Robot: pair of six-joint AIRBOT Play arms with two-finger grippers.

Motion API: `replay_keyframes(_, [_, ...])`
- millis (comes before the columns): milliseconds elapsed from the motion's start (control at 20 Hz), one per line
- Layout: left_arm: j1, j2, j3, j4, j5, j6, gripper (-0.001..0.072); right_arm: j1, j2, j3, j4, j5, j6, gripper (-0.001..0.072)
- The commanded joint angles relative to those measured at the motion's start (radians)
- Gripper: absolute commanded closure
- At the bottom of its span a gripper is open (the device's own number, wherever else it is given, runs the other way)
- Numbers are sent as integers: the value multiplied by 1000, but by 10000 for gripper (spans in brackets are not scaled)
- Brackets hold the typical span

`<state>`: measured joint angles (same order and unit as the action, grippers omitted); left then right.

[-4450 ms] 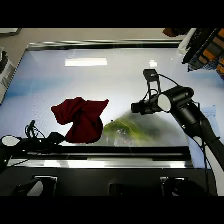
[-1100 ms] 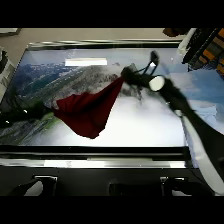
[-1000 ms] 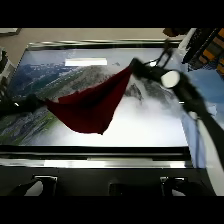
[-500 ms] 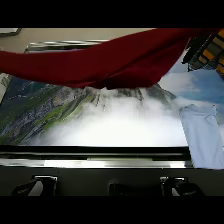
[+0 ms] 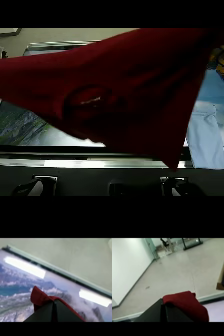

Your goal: Fold the clothes and pants, and hang the long-sleeved shirts on hangers.

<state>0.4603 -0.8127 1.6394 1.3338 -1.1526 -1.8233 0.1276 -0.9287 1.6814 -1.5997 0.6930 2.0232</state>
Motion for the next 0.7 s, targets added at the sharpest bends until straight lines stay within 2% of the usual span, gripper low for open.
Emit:
replay_keyframes(0, [-39,-167,-85,-5,20,63,697,3,-282,4,62,16,64,683])
replay_keyframes(250, [-82,-499,-207,-2,111,62,696,39,-719,4,301,32,57,682])
replay_keyframes(450, [-130,-689,-208,-2,102,62,695,85,-926,4,419,81,57,663])
replay_keyframes(500, [-141,-714,-208,-2,102,62,695,92,-952,4,438,102,56,621])
replay_keyframes(600, [-156,-744,-208,0,103,62,695,85,-966,4,448,164,53,600])
replay_keyframes(650, [-156,-749,-208,2,101,62,695,66,-956,5,458,212,29,441])
